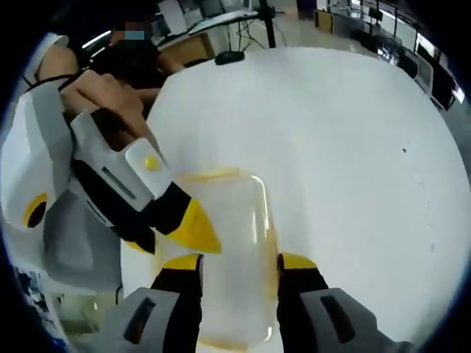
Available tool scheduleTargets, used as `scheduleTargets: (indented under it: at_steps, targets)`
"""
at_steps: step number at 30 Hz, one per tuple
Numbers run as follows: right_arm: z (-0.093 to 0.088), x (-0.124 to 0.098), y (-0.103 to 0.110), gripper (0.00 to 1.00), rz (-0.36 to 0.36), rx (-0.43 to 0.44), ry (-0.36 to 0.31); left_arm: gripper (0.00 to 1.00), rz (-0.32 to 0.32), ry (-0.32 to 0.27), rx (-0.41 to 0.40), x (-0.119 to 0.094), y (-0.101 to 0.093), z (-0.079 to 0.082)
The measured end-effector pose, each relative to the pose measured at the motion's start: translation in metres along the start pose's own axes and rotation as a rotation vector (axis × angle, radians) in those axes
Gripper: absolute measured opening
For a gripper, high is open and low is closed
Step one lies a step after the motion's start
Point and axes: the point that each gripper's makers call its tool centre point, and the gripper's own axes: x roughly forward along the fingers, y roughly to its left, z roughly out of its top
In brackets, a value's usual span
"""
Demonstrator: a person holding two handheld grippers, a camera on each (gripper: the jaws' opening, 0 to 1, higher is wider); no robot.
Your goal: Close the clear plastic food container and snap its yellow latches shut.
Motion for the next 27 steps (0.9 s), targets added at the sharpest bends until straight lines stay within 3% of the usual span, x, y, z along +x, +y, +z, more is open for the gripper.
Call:
scheduleTargets:
  at_steps: [4, 17, 27]
  targets:
    - [0.0032, 0.0009, 0.0001, 0.43, -0.025, 0.059, -0.065, 0.43, 0.012, -0.004, 0.004, -0.0001, -0.0001, -0.0008]
    - [0.0078, -0.0032, 0.0037, 0.48, -0.113, 0.085, -0.212, 0.44, 0.019, -0.021, 0.029, -0.0008, 0.0003, 0.0002]
    - [0.0088, -0.0075, 0.0039, 0.47, -0.165, 0.087, -0.245, 0.46, -0.003, -0.046, 0.026, -0.0015, 0.0022, 0.0044]
